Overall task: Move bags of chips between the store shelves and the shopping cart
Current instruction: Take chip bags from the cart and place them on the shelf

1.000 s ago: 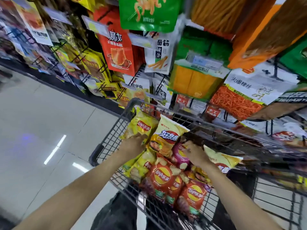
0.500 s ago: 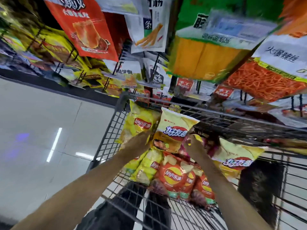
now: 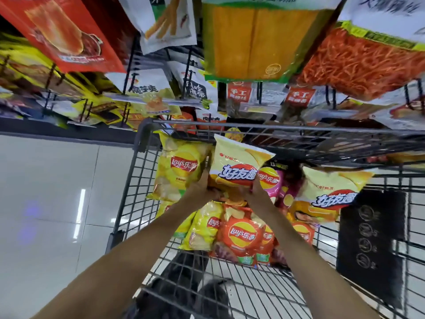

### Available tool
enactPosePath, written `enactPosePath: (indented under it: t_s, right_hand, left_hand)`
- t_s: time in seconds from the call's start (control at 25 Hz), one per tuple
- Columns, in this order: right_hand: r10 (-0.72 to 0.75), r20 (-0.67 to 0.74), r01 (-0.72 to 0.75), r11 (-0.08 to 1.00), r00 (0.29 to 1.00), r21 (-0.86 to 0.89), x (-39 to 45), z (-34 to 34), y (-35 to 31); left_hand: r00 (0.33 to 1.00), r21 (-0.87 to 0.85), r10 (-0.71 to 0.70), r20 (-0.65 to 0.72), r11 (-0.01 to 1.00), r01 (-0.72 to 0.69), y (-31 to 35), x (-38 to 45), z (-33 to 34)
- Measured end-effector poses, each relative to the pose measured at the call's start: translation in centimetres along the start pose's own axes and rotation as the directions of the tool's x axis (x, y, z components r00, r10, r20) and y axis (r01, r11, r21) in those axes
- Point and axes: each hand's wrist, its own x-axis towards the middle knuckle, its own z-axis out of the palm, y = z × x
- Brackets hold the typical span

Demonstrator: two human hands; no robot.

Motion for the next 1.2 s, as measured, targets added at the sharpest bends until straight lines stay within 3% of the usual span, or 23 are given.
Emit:
enactPosePath:
  t_s: [0.24,0.36,0.56,0.84,0.96,1.08,1.2]
  right_hand:
    - [-0.07,0.001,0.07,0.997,0.998,0.026,-6.1,-1.5,-0.4]
    - [-0.04,-0.081,0.041,0.999,0.996,0.01,-9.6,-2.8,-0.4]
    - [-0.157,-0.197,0.153,0.988,0.968,-0.033,-17.7,-5.9,1.4]
    - [-0.268,-0.44,0.271,0.961,0.857,-0.057,-32.0,-12.7,5.2]
    - [-0.275,-0.566,0.299,0.953,0.777,-0.053,-38.5,-15.9,7.0]
    - [-0.292,-0.656,0.342,0.938,0.696,-0.055,-45.1,-19.5,9.1]
    - [-0.306,-0.699,0.381,0.923,0.647,-0.051,-50.1,-23.0,11.6]
  left_hand:
    - [0.987,-0.005,0.161,-0.015,0.987,-0.161,1.5,-4.1,0.1]
    - [0.974,0.008,0.227,-0.016,0.974,-0.227,3.6,-6.9,0.5]
    - [0.936,0.103,0.341,0.085,0.931,-0.349,7.9,-12.7,2.6]
    - [0.76,0.127,0.625,0.177,0.752,-0.647,18.3,-23.8,8.8]
    - [0.705,0.116,0.67,0.234,0.701,-0.704,22.9,-28.1,12.1]
    - [0.604,0.079,0.746,0.281,0.609,-0.789,27.1,-31.8,15.7]
    - [0.565,0.062,0.764,0.311,0.577,-0.814,30.8,-34.0,19.1]
